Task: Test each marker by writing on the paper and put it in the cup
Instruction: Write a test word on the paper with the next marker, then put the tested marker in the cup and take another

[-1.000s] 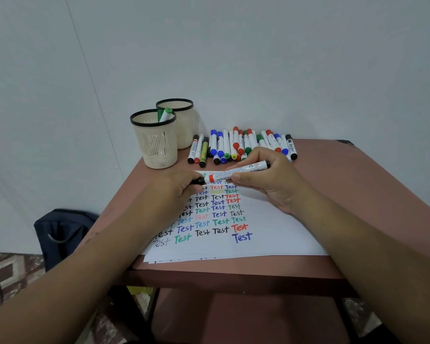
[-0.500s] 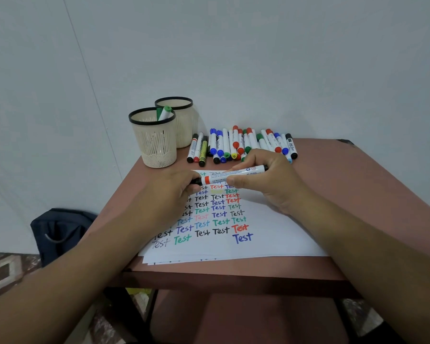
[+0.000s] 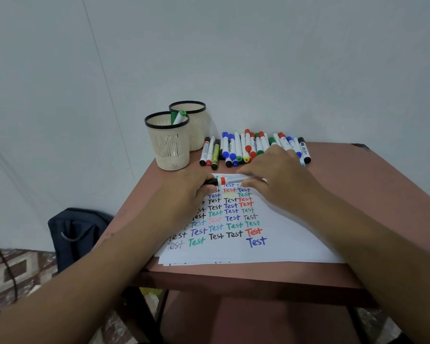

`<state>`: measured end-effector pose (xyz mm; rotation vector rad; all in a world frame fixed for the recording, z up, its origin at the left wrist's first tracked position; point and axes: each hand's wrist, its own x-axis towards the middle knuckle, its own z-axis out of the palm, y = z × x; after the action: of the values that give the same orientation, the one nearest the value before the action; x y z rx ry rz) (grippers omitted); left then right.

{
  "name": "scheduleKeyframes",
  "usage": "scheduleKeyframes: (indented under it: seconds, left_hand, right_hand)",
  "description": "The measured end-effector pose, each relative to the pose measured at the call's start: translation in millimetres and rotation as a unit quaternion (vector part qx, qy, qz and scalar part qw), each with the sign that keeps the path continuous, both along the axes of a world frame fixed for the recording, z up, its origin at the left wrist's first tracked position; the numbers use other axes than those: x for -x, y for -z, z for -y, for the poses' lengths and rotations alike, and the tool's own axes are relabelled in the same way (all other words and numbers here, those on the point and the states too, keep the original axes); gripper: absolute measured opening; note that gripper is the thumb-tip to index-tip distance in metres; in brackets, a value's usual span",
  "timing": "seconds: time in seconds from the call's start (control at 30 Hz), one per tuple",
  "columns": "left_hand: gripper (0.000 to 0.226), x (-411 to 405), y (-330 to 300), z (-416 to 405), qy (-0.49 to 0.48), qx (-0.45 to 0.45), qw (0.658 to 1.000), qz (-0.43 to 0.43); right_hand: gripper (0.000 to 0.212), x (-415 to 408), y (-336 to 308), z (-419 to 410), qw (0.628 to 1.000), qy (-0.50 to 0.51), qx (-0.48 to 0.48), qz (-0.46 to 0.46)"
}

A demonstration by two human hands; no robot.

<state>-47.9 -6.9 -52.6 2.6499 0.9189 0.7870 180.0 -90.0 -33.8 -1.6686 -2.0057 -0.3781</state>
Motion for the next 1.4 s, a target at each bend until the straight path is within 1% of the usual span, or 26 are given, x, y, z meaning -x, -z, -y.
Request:
scheduleKeyframes:
  seconds: [0.03,0.07,0.17,0.2,0.27,0.3,0.4,0.43,0.5,0.57,0.67,0.77,0.83,0.93,1.1,1.27,1.3,1.33,1.4]
  left_hand:
    - [0.018,-0.2,-1.0,0.6,-0.003,0.002,1.000,0.007]
    - [0.026,-0.2,-1.4,0.8,-0.013,0.010,1.000,0.011]
    - [0.071,1.7,-0.5,0.5,-0.070,0.066,0.995,0.009]
    - [0.082,2.0,0.0,0.3,-0.086,0.085,0.993,0.004]
    - [0.090,1.3,0.6,-0.7,-0.109,0.108,0.988,-0.025]
    - [0.090,0.7,0.5,-1.6,-0.117,0.109,0.986,-0.045]
    - [0.088,-0.5,-0.2,-5.2,-0.132,0.110,0.982,-0.079]
    - [0.089,-0.7,-0.2,-6.1,-0.133,0.114,0.981,-0.081]
    - [0.092,-0.7,0.4,-7.6,-0.134,0.119,0.981,-0.079]
    - [0.093,-0.6,-0.1,-7.9,-0.135,0.123,0.980,-0.078]
    - [0.092,-0.1,-1.9,-7.9,-0.136,0.120,0.980,-0.081]
    - [0.085,0.6,-3.3,-8.0,-0.137,0.126,0.980,-0.077]
    - [0.079,0.6,-3.4,-8.8,-0.136,0.125,0.980,-0.073]
    - [0.075,0.0,-2.4,-10.3,-0.135,0.115,0.982,-0.071]
    - [0.074,-0.7,-1.2,-11.8,-0.127,0.109,0.983,-0.075]
    - [0.076,-0.8,-1.5,-10.5,-0.126,0.111,0.982,-0.082]
    - [0.076,-0.7,-1.8,-10.1,-0.126,0.110,0.982,-0.083]
    - [0.077,-0.6,-2.0,-9.9,-0.127,0.110,0.982,-0.085]
    - [0.077,-0.3,-1.4,-10.5,-0.127,0.113,0.982,-0.082]
  right_hand:
    - [0.022,0.0,-0.5,-1.5,0.999,-0.009,-0.002,0.031]
    - [0.020,0.2,-2.7,-2.6,0.998,-0.012,0.004,0.059]
    - [0.019,-3.4,-17.7,-9.5,0.991,0.035,0.057,0.114]
    - [0.019,-4.3,-26.3,-12.1,0.989,0.058,0.073,0.113]
    - [0.019,-4.6,-46.6,-17.3,0.991,0.082,0.085,0.056]
    - [0.028,-3.8,-55.9,-21.4,0.994,0.076,0.076,0.012]
    - [0.079,3.7,-82.1,-36.6,0.995,0.024,0.036,-0.086]
    - [0.090,7.6,-90.2,-42.8,0.994,0.004,0.021,-0.109]
    - [0.098,16.2,-105.2,-59.5,0.989,-0.024,-0.007,-0.144]
    - [0.096,27.3,-116.6,-79.8,0.982,-0.056,-0.041,-0.176]
    - [0.087,45.6,-123.8,-110.4,0.959,-0.102,-0.092,-0.247]
    - [0.082,60.9,-120.8,-134.4,0.940,-0.108,-0.129,-0.298]
    - [0.081,67.0,-113.4,-145.2,0.928,-0.104,-0.126,-0.335]
    - [0.079,67.9,-97.5,-157.0,0.921,-0.086,-0.083,-0.370]
    - [0.060,63.9,-79.3,-157.4,0.933,-0.081,-0.001,-0.350]
    - [0.056,50.4,-75.0,-146.7,0.936,-0.042,0.003,-0.348]
    - [0.052,44.2,-72.2,-144.3,0.941,-0.030,0.013,-0.337]
    - [0.049,37.1,-68.4,-142.1,0.951,-0.016,0.036,-0.306]
    - [0.044,25.7,-61.1,-134.6,0.970,0.012,0.123,-0.211]
